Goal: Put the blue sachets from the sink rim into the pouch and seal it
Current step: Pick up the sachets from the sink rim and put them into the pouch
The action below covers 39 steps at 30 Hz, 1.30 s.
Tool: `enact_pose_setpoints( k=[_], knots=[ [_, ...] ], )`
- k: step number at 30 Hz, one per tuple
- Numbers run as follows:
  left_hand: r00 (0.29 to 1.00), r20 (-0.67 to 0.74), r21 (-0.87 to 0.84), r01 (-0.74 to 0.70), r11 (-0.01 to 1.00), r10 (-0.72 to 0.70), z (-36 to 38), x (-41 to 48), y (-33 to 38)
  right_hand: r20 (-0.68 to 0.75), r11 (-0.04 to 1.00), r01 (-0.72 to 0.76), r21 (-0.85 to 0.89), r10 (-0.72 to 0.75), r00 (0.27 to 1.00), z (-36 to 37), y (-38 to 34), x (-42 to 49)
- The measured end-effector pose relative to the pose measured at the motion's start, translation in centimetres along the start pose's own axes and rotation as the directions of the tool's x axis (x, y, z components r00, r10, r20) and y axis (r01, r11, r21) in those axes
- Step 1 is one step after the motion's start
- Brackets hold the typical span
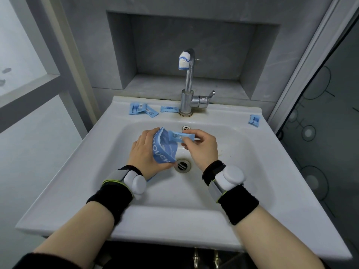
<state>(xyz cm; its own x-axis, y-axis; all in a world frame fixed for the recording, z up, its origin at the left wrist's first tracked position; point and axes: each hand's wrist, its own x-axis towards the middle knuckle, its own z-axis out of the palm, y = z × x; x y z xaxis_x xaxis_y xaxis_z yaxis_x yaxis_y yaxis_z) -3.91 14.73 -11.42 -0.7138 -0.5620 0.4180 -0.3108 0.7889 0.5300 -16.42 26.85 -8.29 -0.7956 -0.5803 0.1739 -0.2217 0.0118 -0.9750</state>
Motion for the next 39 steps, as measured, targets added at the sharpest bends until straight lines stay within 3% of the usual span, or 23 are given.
enact_pose_setpoints(
  k=[39],
  knots=[
    [0.999, 0.021, 0.002, -0.045, 0.999, 0.045, 0.07, -0.07, -0.06, 0.046, 0.989, 0.059, -0.135, -0.054, 0.997, 0.22, 0.2, 0.11]
  ],
)
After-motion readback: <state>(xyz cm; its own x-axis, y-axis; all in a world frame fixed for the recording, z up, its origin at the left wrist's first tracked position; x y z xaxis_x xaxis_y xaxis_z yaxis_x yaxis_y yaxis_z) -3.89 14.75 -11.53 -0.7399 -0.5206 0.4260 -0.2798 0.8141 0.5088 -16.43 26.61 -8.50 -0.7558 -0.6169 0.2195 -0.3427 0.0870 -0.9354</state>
